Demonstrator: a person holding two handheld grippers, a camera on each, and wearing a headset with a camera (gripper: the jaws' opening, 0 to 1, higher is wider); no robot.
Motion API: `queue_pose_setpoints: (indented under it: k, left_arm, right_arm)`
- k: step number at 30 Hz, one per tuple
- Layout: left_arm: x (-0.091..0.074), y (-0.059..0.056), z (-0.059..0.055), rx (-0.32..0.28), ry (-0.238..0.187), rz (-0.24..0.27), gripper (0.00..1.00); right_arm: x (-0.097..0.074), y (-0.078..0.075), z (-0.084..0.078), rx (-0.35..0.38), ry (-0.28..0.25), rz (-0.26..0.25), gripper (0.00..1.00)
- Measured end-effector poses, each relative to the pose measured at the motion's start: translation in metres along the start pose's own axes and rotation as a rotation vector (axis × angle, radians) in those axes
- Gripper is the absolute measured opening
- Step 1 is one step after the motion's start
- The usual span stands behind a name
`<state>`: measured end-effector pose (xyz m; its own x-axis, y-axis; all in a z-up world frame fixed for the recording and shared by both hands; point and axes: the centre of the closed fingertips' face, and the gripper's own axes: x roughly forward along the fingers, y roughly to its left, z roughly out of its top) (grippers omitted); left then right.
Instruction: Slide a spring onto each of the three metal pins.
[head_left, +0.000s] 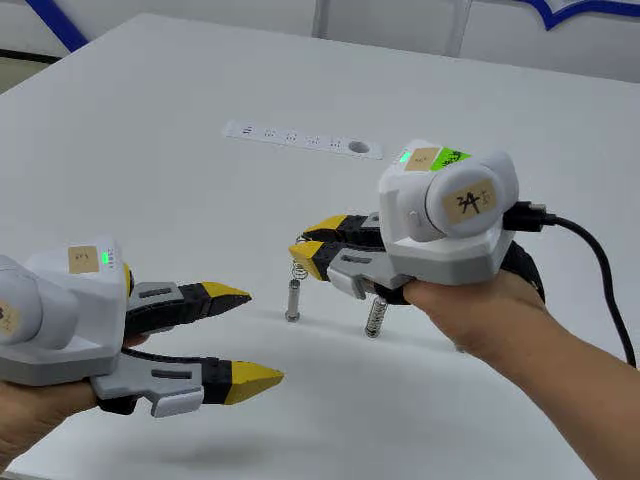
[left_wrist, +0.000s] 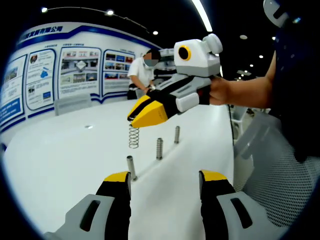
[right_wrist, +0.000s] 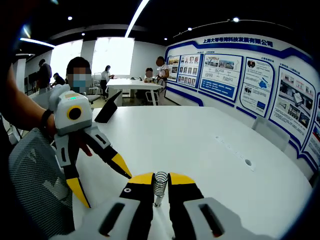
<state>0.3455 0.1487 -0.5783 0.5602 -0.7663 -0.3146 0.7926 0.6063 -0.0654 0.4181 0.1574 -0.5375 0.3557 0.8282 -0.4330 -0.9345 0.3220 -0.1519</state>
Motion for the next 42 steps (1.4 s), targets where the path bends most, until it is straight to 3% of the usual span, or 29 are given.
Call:
queue_pose_setpoints:
  k: [9,27,42]
  left_arm:
    - [-0.001,0.001,-0.002,-0.003,0.003,0.001,0.56]
    - [-0.002,0.002,-0.004,-0.004,0.006,0.006,0.55]
    - [-0.003,0.003,-0.005,-0.012,0.008,0.010,0.55]
  right_arm:
    - [0.012,-0.004,-0.014,0.026,0.011,-0.006,0.11]
    - [0.020,-0.004,-0.027,0.056,0.025,-0.008,0.11]
    - [0.033,0.003,-0.052,0.059,0.088,0.009,0.12]
